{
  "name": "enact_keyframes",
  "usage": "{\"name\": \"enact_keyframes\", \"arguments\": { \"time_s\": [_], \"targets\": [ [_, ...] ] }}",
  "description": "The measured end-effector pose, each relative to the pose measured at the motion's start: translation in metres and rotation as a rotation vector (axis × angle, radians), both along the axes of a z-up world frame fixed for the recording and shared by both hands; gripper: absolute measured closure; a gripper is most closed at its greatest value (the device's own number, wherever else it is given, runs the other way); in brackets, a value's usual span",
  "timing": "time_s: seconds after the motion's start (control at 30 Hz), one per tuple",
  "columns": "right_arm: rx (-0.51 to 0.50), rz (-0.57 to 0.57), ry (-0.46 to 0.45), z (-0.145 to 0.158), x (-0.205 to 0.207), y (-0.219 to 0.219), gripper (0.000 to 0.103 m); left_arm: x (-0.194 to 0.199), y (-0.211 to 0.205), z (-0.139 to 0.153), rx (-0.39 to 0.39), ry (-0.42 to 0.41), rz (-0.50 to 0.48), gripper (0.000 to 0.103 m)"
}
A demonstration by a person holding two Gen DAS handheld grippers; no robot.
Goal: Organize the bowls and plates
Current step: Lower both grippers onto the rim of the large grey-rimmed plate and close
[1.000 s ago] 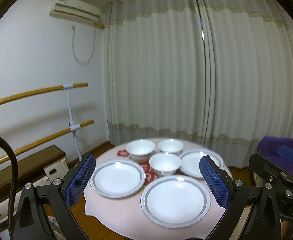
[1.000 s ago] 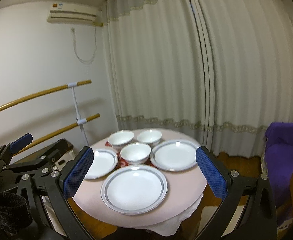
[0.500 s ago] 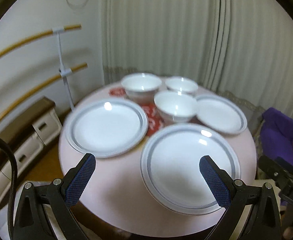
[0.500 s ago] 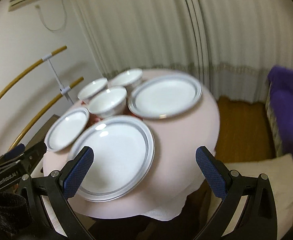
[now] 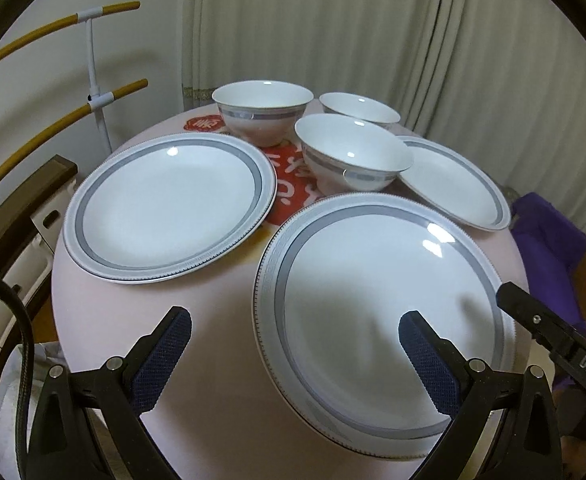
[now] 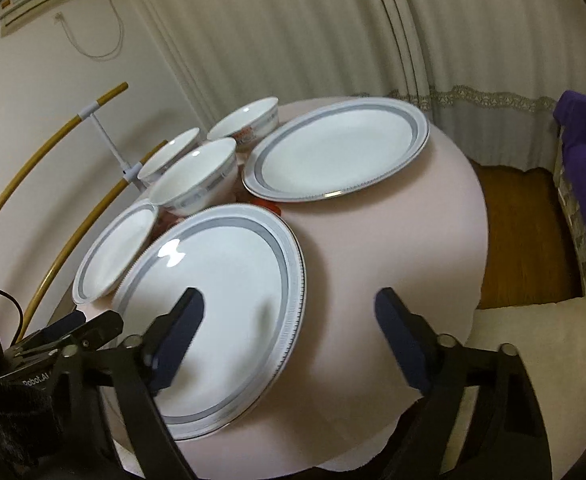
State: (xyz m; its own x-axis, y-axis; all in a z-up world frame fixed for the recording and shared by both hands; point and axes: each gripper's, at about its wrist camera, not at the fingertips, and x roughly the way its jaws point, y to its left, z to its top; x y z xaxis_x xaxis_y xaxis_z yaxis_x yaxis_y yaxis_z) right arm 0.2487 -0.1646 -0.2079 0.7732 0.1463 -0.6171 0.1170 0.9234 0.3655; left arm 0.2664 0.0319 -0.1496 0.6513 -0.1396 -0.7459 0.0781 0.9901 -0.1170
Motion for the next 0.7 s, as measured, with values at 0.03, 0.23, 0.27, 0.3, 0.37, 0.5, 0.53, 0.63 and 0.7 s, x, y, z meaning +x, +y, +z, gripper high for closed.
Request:
{"name": "enact_keyframes", "arguments": {
  "time_s": [0.03,0.23,0.27,0.3,0.37,0.5,0.53,0.63,0.7],
  "targets": [
    [0.005,0.003,0.003,-0.003,0.001,0.0,0.03,0.003,0.001,-0.003,-0.006,0.006,0.001,0.001],
    [0.017,0.046,0.016,-0.013,0.008,0.005,0.063,0.012,0.005,-0.018,-0.051,0.041,-0.01,0.001],
    [0.022,0.051,0.019,-0.015,0.01,0.006,0.072,0.013,0.004,-0.019,-0.054,0.044,-0.01,0.001],
    [0.024,0.053,0.018,-0.016,0.011,0.006,0.078,0.015,0.005,-0.021,-0.058,0.047,-0.009,0.001],
    [0.026,0.056,0.018,-0.019,0.011,0.005,0.087,0.015,0.005,-0.023,-0.072,0.049,-0.01,0.001],
    [0.025,0.069,0.006,-0.02,0.01,0.004,0.087,0.015,0.006,-0.029,-0.083,0.065,-0.012,0.001],
    [0.023,0.07,0.006,-0.021,0.011,0.005,0.087,0.017,0.006,-0.031,-0.087,0.072,-0.01,0.001],
    [0.026,0.079,0.002,-0.021,0.011,0.004,0.087,0.013,0.008,-0.031,-0.1,0.065,-0.009,0.001],
    [0.037,0.083,-0.004,-0.022,0.012,0.003,0.087,0.013,0.009,-0.031,-0.111,0.068,-0.01,0.001]
  ]
}}
